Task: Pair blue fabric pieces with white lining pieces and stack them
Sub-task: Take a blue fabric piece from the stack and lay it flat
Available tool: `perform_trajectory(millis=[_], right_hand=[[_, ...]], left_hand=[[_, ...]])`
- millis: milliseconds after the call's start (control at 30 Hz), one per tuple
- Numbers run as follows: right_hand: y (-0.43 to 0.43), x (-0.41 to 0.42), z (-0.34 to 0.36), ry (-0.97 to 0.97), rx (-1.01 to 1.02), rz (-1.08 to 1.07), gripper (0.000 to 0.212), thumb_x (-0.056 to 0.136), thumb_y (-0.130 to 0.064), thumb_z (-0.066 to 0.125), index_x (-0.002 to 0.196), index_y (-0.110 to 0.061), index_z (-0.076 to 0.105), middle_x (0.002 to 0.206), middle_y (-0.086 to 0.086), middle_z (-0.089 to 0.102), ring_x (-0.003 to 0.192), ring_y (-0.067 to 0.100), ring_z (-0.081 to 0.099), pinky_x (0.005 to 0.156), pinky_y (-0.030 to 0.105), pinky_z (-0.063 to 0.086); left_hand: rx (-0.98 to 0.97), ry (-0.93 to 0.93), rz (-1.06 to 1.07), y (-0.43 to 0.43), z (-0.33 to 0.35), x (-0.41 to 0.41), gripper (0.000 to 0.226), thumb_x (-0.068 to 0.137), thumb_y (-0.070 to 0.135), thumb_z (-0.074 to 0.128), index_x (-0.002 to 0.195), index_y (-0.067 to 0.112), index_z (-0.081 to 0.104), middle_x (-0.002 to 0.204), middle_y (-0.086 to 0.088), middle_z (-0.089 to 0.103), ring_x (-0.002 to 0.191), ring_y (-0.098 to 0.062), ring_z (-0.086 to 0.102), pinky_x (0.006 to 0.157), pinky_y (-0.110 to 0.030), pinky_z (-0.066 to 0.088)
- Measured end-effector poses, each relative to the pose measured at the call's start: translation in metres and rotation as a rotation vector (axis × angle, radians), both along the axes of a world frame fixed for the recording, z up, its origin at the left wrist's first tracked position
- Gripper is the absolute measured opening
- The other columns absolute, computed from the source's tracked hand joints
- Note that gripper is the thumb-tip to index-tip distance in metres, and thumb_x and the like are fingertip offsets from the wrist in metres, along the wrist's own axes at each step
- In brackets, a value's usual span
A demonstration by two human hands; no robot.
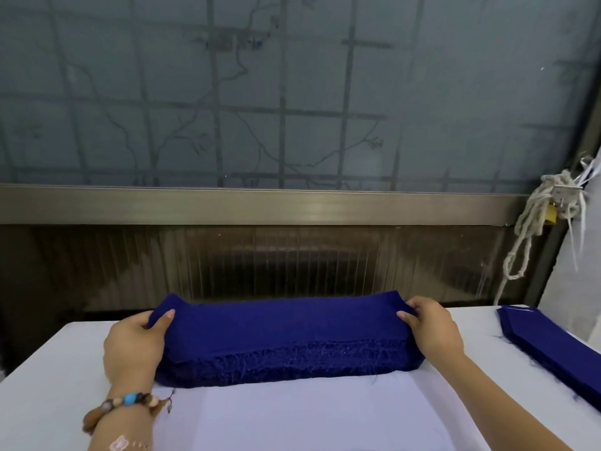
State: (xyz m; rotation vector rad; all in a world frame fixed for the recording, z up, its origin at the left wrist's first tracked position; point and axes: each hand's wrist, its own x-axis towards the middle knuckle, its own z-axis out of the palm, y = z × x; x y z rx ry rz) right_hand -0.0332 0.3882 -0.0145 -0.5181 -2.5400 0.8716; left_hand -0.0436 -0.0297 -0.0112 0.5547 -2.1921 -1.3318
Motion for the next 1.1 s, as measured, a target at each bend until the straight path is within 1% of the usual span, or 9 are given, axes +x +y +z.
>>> perform_trajectory(millis=[200, 300, 367, 433, 500, 633, 767, 933, 1100], right_hand=[[0.005, 0.007, 0.012, 0.12, -0.008, -0.002, 0.005, 0.093, -0.023, 0.063, 0.088, -0.02, 0.061, 0.087, -0.003, 0.064, 0.073, 0.01, 0.053, 0.065, 0.027, 0.041], [0.008, 0.011, 0.023, 0.172, -0.256, -0.001, 0.007, 0.094, -0.018, 0.061, 0.087, -0.016, 0.06, 0.086, 0.001, 0.067, 0.073, 0.017, 0.063, 0.065, 0.03, 0.048], [0.009, 0.018, 0.029, 0.198, -0.5, 0.008, 0.005, 0.094, -0.013, 0.06, 0.09, -0.014, 0.062, 0.085, 0.002, 0.069, 0.069, 0.019, 0.066, 0.056, 0.026, 0.051], [0.013, 0.026, 0.033, 0.224, -0.64, 0.027, 0.008, 0.095, -0.01, 0.058, 0.092, -0.013, 0.064, 0.085, 0.003, 0.07, 0.068, 0.019, 0.066, 0.052, 0.023, 0.051], [0.018, 0.037, 0.039, 0.232, -0.724, 0.04, 0.012, 0.096, -0.008, 0.056, 0.094, -0.014, 0.066, 0.087, 0.006, 0.07, 0.071, 0.02, 0.064, 0.056, 0.026, 0.051], [0.029, 0.064, 0.04, 0.217, -0.857, 0.04, 0.012, 0.096, -0.009, 0.056, 0.092, -0.01, 0.067, 0.076, 0.008, 0.067, 0.061, 0.016, 0.054, 0.056, 0.025, 0.048], [0.034, 0.093, 0.031, 0.181, -0.861, 0.051, 0.014, 0.097, -0.01, 0.055, 0.087, -0.01, 0.065, 0.056, -0.002, 0.058, 0.055, 0.013, 0.05, 0.055, 0.024, 0.046], [0.037, 0.132, 0.025, 0.167, -0.886, 0.083, 0.018, 0.094, -0.008, 0.059, 0.076, -0.008, 0.063, 0.048, -0.004, 0.052, 0.053, 0.012, 0.045, 0.056, 0.025, 0.044], [0.036, 0.169, 0.023, 0.127, -0.792, 0.123, 0.022, 0.096, -0.009, 0.057, 0.076, -0.015, 0.064, 0.05, -0.006, 0.056, 0.056, 0.014, 0.046, 0.059, 0.028, 0.044]], left_hand=[[-0.007, 0.176, 0.035, 0.006, 0.019, 0.008, 0.03, 0.093, 0.036, 0.061, 0.102, 0.009, 0.071, 0.072, -0.002, 0.062, 0.071, -0.025, 0.056, 0.06, -0.033, 0.04], [0.142, 0.267, -0.065, 0.009, 0.041, 0.013, 0.017, 0.092, 0.035, 0.062, 0.093, 0.019, 0.068, 0.077, -0.002, 0.066, 0.077, -0.025, 0.062, 0.064, -0.036, 0.047], [0.239, 0.334, -0.105, 0.012, 0.059, 0.02, 0.005, 0.091, 0.032, 0.064, 0.089, 0.028, 0.065, 0.082, -0.001, 0.069, 0.084, -0.024, 0.065, 0.071, -0.038, 0.049], [0.261, 0.373, -0.118, 0.017, 0.076, 0.029, 0.007, 0.091, 0.033, 0.064, 0.085, 0.03, 0.065, 0.084, 0.003, 0.069, 0.085, -0.016, 0.064, 0.073, -0.036, 0.046], [0.245, 0.387, -0.129, 0.022, 0.088, 0.039, 0.012, 0.091, 0.032, 0.064, 0.079, 0.031, 0.063, 0.081, 0.007, 0.068, 0.081, -0.008, 0.06, 0.067, -0.029, 0.041], [0.238, 0.294, -0.2, 0.025, 0.098, 0.067, 0.017, 0.092, 0.026, 0.063, 0.075, 0.026, 0.063, 0.075, 0.002, 0.067, 0.075, -0.011, 0.059, 0.059, -0.028, 0.037], [0.238, 0.181, -0.285, 0.014, 0.089, 0.098, 0.014, 0.092, 0.021, 0.063, 0.079, 0.017, 0.066, 0.072, -0.003, 0.065, 0.069, -0.017, 0.056, 0.058, -0.029, 0.038], [0.217, 0.012, -0.296, -0.005, 0.063, 0.134, 0.02, 0.093, 0.027, 0.062, 0.094, 0.008, 0.069, 0.077, -0.01, 0.062, 0.074, -0.022, 0.05, 0.067, -0.037, 0.039], [0.221, -0.083, -0.294, -0.017, 0.045, 0.167, 0.021, 0.092, 0.029, 0.063, 0.087, 0.01, 0.071, 0.078, -0.008, 0.066, 0.078, -0.026, 0.052, 0.071, -0.04, 0.043]])
